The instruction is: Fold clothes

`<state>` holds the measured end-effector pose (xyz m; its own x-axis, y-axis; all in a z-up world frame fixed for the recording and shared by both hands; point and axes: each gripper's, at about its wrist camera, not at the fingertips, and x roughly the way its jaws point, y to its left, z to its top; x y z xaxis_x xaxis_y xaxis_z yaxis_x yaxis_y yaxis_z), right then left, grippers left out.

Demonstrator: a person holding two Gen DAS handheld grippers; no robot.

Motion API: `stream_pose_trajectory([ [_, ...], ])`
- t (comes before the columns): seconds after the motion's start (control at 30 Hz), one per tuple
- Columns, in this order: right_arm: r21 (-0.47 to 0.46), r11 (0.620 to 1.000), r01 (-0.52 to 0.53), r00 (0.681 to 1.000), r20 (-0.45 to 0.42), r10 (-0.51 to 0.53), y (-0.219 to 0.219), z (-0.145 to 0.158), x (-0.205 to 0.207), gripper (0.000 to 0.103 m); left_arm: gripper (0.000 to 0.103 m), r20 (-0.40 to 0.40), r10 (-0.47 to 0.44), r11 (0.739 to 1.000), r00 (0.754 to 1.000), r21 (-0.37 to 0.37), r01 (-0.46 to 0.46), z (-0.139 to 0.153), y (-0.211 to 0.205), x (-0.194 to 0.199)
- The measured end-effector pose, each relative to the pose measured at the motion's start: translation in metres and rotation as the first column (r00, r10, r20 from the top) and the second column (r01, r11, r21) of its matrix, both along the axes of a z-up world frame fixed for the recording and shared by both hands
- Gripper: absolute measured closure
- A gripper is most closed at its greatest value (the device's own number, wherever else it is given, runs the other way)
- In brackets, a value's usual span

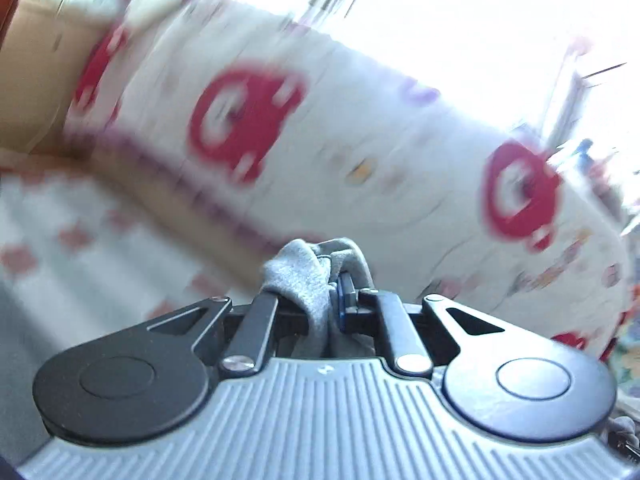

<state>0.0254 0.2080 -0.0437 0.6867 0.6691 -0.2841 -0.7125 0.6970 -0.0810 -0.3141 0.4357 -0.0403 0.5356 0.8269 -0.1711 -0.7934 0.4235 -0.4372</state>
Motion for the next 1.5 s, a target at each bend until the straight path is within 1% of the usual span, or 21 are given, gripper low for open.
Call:
stream_pose_trajectory([
  [0.1, 0.047, 0.997, 0.060, 0.996, 0.070, -0.063, -0.017, 0.016, 0.006, 0.084, 0.093, -0.044, -0.007, 0.995, 0.999, 0.104, 0.011, 0.029, -0.022, 0.022],
  [0.2, 0.100, 0.988, 0.118, 0.988, 0.092, -0.127, -0.012, 0.022, 0.022, 0.084, 0.090, -0.117, -0.017, 0.992, 0.993, 0.119, 0.031, 0.040, -0.008, 0.057],
  [0.27, 0.097, 0.979, 0.181, 0.979, 0.077, -0.189, 0.001, 0.022, 0.052, 0.084, 0.078, -0.183, -0.056, 0.993, 0.981, 0.095, 0.075, 0.035, 0.023, 0.091],
  [0.3, 0.095, 0.973, 0.213, 0.973, 0.069, -0.219, 0.007, 0.021, 0.067, 0.084, 0.057, -0.229, -0.092, 0.991, 0.969, 0.071, 0.111, 0.029, 0.042, 0.111],
  [0.33, 0.062, 0.962, 0.266, 0.960, 0.069, -0.270, 0.018, 0.015, 0.086, 0.083, 0.046, -0.285, -0.161, 0.985, 0.945, 0.019, 0.174, 0.016, 0.066, 0.132],
  [0.37, 0.030, 0.948, 0.318, 0.945, 0.071, -0.320, 0.028, 0.008, 0.104, 0.078, 0.046, -0.334, -0.233, 0.972, 0.913, -0.053, 0.229, -0.001, 0.088, 0.151],
  [0.4, -0.047, 0.937, 0.347, 0.938, 0.042, -0.345, 0.038, -0.005, 0.125, 0.072, 0.046, -0.366, -0.275, 0.961, 0.889, -0.108, 0.253, -0.017, 0.099, 0.161],
  [0.43, -0.124, 0.920, 0.371, 0.928, 0.014, -0.372, 0.048, -0.018, 0.145, 0.065, 0.046, -0.387, -0.280, 0.960, 0.878, -0.132, 0.248, -0.033, 0.101, 0.162],
  [0.47, -0.201, 0.899, 0.390, 0.916, -0.010, -0.400, 0.058, -0.032, 0.165, 0.067, 0.046, -0.409, -0.285, 0.958, 0.867, -0.155, 0.242, -0.049, 0.103, 0.164],
  [0.53, -0.291, 0.886, 0.361, 0.917, -0.061, -0.394, 0.066, -0.055, 0.180, 0.066, 0.042, -0.447, -0.294, 0.953, 0.845, -0.201, 0.225, -0.080, 0.108, 0.164],
  [0.63, -0.318, 0.898, 0.304, 0.943, -0.035, -0.332, 0.062, -0.068, 0.164, 0.055, 0.040, -0.469, -0.285, 0.948, 0.836, -0.268, 0.172, -0.112, 0.113, 0.141],
  [0.67, -0.314, 0.912, 0.265, 0.955, -0.045, -0.293, 0.059, -0.069, 0.156, 0.051, 0.040, -0.461, -0.276, 0.941, 0.843, -0.307, 0.140, -0.119, 0.119, 0.130],
  [0.77, -0.304, 0.940, 0.157, 0.978, -0.087, -0.191, 0.056, -0.073, 0.132, 0.049, 0.040, -0.414, -0.224, 0.894, 0.882, -0.447, 0.018, -0.129, 0.144, 0.095],
  [0.83, -0.299, 0.950, 0.096, 0.983, -0.123, -0.138, 0.059, -0.075, 0.115, 0.049, 0.040, -0.340, -0.197, 0.858, 0.920, -0.514, -0.006, -0.135, 0.155, 0.073],
  [0.9, -0.295, 0.955, 0.029, 0.984, -0.158, -0.079, 0.066, -0.078, 0.097, 0.049, 0.040, -0.281, -0.188, 0.819, 0.941, -0.574, -0.008, -0.141, 0.161, 0.060],
  [1.07, -0.294, 0.943, -0.155, 0.969, -0.232, 0.087, 0.102, -0.082, 0.051, 0.049, 0.040, -0.329, -0.226, 0.809, 0.917, -0.587, -0.011, -0.151, 0.151, 0.064],
  [1.2, -0.324, 0.888, -0.326, 0.935, -0.251, 0.251, 0.138, -0.086, 0.005, 0.049, 0.038, -0.367, -0.257, 0.802, 0.894, -0.597, -0.015, -0.159, 0.143, 0.066],
  [1.3, -0.362, 0.819, -0.446, 0.894, -0.231, 0.385, 0.156, -0.090, -0.033, 0.049, 0.032, -0.394, -0.280, 0.796, 0.876, -0.605, -0.018, -0.166, 0.137, 0.069],
  [1.37, -0.381, 0.769, -0.513, 0.859, -0.214, 0.466, 0.164, -0.094, -0.055, 0.044, 0.029, -0.411, -0.295, 0.793, 0.862, -0.609, -0.018, -0.170, 0.134, 0.071],
  [1.47, -0.424, 0.714, -0.558, 0.825, -0.192, 0.531, 0.171, -0.107, -0.078, 0.046, 0.029, -0.433, -0.322, 0.794, 0.842, -0.608, -0.009, -0.177, 0.136, 0.081],
  [1.5, -0.470, 0.678, -0.565, 0.810, -0.159, 0.565, 0.174, -0.114, -0.088, 0.049, 0.029, -0.440, -0.331, 0.794, 0.835, -0.608, -0.005, -0.179, 0.136, 0.084],
])
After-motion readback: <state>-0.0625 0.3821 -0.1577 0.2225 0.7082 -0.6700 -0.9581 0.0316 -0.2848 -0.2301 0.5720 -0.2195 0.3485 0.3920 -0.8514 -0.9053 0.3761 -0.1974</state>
